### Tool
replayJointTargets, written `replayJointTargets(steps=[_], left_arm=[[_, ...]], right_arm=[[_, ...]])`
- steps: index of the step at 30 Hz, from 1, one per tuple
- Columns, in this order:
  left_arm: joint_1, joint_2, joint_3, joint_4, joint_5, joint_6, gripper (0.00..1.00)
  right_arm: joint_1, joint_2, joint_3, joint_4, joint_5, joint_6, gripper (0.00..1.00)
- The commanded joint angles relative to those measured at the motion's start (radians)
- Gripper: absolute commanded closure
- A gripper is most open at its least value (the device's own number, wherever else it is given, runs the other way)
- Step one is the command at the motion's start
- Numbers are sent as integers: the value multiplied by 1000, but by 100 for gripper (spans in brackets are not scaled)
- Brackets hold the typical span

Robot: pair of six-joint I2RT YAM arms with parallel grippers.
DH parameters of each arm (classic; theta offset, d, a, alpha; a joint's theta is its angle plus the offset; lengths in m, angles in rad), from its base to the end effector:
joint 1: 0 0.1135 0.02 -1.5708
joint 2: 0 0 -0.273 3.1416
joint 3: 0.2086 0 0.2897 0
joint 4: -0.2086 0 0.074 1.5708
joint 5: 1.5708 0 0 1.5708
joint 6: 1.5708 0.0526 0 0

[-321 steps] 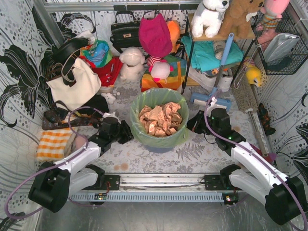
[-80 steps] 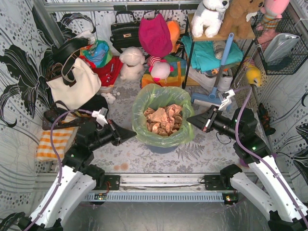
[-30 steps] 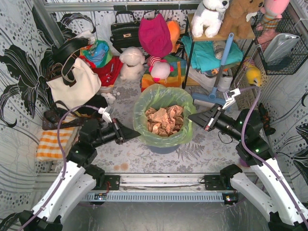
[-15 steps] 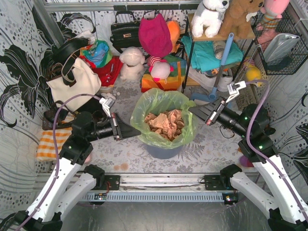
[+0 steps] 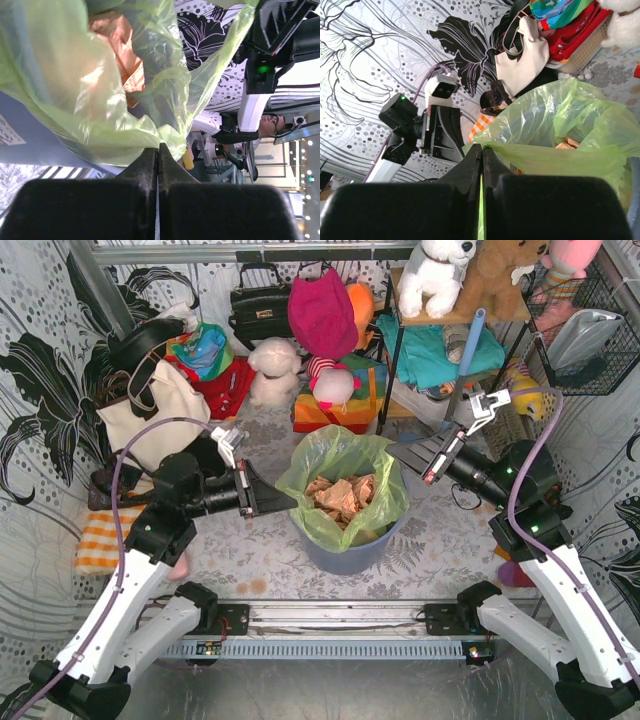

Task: Tie the trash bag

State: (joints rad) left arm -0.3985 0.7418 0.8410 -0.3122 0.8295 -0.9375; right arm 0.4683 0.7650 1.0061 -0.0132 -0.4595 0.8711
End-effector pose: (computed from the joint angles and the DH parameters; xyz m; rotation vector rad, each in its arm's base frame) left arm 0.1710 -0.1141 0.3626 0.1472 2.0454 -1.6337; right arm 0.1697 0.1120 0.4559 -0.1289 1.5152 1.4071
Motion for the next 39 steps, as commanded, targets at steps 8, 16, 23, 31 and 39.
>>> replayJointTargets(steps=[8,16,23,31,39], left_arm=[[11,71,138,22,-84,93,100],[14,99,301,-144,-388,242,61],[16,132,315,-237,-630,253,45],[98,87,85,-209,-566,107,40],[137,68,-80,-35,-250,63,38]], right_arm=[[0,30,82,-131,259,-79,100],[1,8,78,-185,326,-119,100],[0,-13,52,-193,297,-108,100],[1,-26,43,-218,305,-98,100],[1,-15,52,-218,294,-94,100]])
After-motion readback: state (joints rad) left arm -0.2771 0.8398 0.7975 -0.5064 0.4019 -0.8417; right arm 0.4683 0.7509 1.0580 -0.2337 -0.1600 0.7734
